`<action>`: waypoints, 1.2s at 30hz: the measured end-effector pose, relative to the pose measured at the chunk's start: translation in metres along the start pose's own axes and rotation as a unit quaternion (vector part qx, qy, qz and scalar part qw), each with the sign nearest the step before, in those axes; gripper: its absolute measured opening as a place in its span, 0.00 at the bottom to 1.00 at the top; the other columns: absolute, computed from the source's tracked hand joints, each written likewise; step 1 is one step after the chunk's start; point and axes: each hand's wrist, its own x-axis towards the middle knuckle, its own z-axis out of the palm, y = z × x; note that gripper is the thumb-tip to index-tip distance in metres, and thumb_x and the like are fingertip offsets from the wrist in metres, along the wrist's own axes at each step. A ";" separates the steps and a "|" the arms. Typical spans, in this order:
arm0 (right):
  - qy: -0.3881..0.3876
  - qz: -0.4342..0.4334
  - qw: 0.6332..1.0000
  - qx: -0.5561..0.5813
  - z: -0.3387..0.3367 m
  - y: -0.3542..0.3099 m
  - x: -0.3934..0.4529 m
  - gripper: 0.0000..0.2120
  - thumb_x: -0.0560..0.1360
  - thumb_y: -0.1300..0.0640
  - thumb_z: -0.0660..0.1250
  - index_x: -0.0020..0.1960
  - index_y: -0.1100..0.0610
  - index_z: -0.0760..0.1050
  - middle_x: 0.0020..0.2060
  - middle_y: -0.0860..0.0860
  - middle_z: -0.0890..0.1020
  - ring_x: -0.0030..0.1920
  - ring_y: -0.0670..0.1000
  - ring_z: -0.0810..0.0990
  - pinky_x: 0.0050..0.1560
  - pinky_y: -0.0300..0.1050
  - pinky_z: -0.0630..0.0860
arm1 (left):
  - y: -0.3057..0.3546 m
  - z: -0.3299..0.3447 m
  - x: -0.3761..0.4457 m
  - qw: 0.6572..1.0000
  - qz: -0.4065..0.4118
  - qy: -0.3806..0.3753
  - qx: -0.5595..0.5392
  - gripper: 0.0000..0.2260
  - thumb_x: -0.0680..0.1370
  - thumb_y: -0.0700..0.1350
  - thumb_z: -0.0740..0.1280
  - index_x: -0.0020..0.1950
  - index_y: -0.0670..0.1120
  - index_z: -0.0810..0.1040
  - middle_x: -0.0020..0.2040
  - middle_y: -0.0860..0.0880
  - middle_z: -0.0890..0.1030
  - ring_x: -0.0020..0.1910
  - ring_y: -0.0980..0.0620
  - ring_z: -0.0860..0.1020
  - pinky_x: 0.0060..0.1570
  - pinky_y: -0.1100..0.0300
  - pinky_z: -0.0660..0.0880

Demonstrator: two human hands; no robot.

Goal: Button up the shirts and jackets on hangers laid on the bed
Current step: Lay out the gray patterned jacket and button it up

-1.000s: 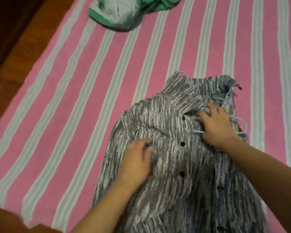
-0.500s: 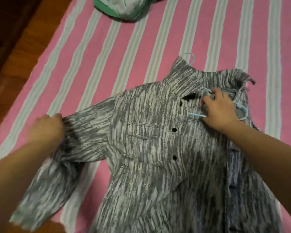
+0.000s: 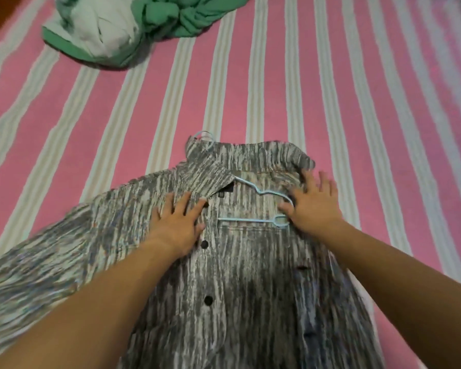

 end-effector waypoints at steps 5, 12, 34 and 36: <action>-0.021 0.219 0.959 0.178 0.000 0.052 0.012 0.31 0.79 0.35 0.53 0.68 0.58 0.72 0.61 0.62 0.75 0.57 0.62 0.75 0.55 0.52 0.73 | -0.008 0.010 0.000 0.999 -0.031 0.039 0.011 0.27 0.83 0.62 0.39 0.77 0.63 0.26 0.78 0.49 0.26 0.76 0.40 0.27 0.74 0.31 0.34; 0.177 0.160 0.926 0.291 -0.061 0.030 -0.028 0.20 0.77 0.66 0.65 0.67 0.53 0.71 0.42 0.49 0.79 0.31 0.45 0.70 0.30 0.41 0.61 | -0.003 0.010 -0.010 0.989 -0.054 0.125 0.059 0.28 0.83 0.63 0.42 0.83 0.58 0.42 0.69 0.41 0.69 0.70 0.41 0.67 0.72 0.39 0.64; -0.020 -0.131 0.985 0.114 0.001 -0.060 0.052 0.11 0.85 0.50 0.54 0.58 0.57 0.69 0.47 0.55 0.78 0.50 0.59 0.77 0.47 0.50 0.72 | -0.148 -0.021 -0.013 0.965 -0.169 0.200 0.022 0.10 0.82 0.40 0.61 0.63 0.46 0.70 0.51 0.43 0.77 0.46 0.44 0.74 0.42 0.48 0.73; 0.011 -0.123 0.983 0.136 -0.002 -0.058 0.061 0.10 0.86 0.50 0.52 0.52 0.55 0.68 0.45 0.55 0.77 0.45 0.58 0.76 0.43 0.49 0.67 | -0.150 -0.025 -0.012 0.964 -0.166 0.207 0.015 0.07 0.82 0.39 0.62 0.59 0.46 0.70 0.45 0.47 0.75 0.38 0.49 0.72 0.37 0.54 0.69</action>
